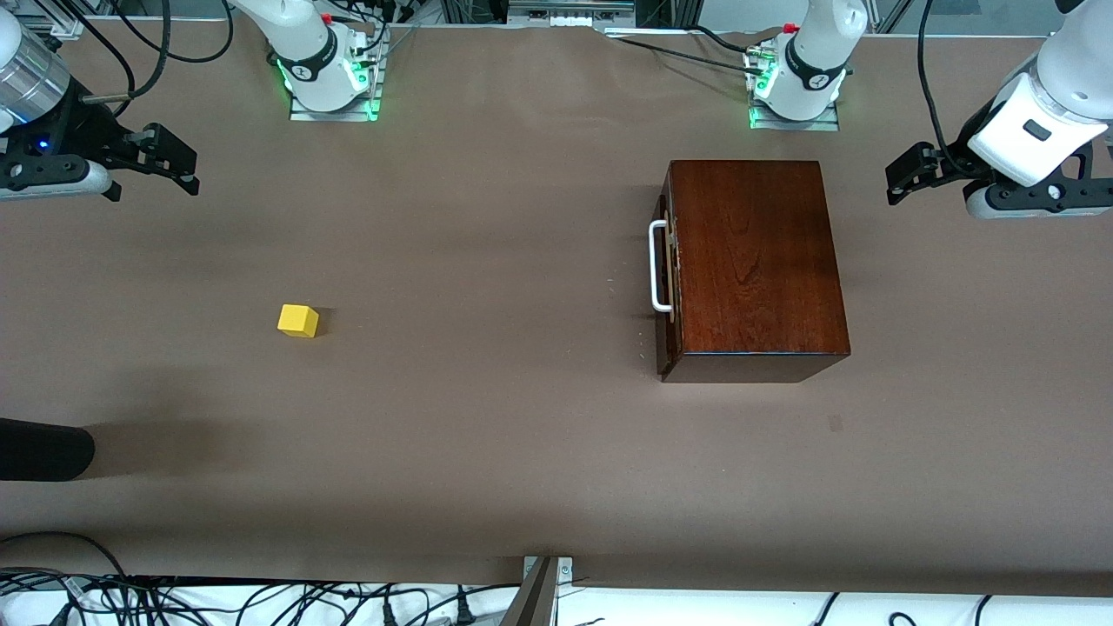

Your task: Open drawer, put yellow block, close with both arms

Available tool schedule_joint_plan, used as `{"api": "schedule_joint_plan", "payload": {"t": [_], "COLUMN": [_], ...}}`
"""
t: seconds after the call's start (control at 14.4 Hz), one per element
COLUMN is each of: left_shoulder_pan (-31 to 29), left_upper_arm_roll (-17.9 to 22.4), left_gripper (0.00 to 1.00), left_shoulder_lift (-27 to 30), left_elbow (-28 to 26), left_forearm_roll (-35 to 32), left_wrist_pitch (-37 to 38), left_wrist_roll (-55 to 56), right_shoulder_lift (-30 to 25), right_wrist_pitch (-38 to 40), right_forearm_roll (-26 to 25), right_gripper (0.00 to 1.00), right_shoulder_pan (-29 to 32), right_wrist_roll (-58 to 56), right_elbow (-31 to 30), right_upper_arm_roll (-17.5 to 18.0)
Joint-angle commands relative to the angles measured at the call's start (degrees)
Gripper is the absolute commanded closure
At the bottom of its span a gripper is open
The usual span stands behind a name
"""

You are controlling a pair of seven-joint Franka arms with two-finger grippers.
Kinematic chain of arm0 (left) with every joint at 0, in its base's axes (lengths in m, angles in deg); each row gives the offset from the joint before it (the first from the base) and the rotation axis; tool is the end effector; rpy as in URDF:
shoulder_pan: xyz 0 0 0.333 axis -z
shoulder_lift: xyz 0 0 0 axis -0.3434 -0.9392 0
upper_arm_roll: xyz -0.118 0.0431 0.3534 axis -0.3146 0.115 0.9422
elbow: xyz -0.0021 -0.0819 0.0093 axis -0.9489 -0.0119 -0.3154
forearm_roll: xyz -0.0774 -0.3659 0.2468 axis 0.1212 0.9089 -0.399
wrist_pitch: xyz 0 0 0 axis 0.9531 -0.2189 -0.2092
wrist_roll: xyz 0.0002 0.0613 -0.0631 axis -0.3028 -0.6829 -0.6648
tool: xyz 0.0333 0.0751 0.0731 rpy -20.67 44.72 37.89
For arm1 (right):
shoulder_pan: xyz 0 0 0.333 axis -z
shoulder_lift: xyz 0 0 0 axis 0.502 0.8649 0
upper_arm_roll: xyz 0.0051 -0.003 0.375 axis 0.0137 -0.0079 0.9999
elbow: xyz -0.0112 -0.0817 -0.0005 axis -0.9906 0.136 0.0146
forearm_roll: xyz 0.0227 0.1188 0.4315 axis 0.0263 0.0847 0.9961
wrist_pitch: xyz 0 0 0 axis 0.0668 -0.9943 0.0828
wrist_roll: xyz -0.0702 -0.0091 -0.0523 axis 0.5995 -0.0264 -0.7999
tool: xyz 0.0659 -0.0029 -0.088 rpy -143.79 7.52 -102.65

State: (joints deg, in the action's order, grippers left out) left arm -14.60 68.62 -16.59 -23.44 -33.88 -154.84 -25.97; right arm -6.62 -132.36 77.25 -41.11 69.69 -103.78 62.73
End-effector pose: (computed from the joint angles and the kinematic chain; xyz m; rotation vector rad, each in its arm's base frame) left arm 0.5810 -0.0725 0.6591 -3.1153 -0.0748 0.1184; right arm 0.5763 0.0560 0.6678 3.1262 0.1608 0.0335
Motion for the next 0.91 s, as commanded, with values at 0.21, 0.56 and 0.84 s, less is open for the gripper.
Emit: {"api": "schedule_joint_plan", "payload": {"t": [0.21, 0.56, 0.84], "left_shoulder_pan": [-0.2, -0.1, -0.1], "left_upper_arm_roll": [-0.3, -0.4, -0.5], "left_gripper": [0.00, 0.00, 0.00], "left_shoulder_lift": [-0.5, -0.5, -0.5], "left_elbow": [1.5, 1.5, 1.6], "left_forearm_roll": [0.6, 0.6, 0.5], "left_wrist_pitch": [0.4, 0.4, 0.4], "left_wrist_roll": [-0.1, -0.1, -0.1], "right_shoulder_lift": [-0.3, 0.1, 0.2], "right_wrist_pitch": [-1.0, -1.0, -1.1], "right_forearm_roll": [-0.5, -0.5, -0.5], "right_gripper": [0.00, 0.00, 0.00], "right_shoulder_pan": [-0.2, -0.2, -0.2], "right_wrist_roll": [-0.3, -0.3, -0.1], "right_elbow": [-0.6, -0.6, -0.6], "right_upper_arm_roll": [0.1, 0.1, 0.1]}}
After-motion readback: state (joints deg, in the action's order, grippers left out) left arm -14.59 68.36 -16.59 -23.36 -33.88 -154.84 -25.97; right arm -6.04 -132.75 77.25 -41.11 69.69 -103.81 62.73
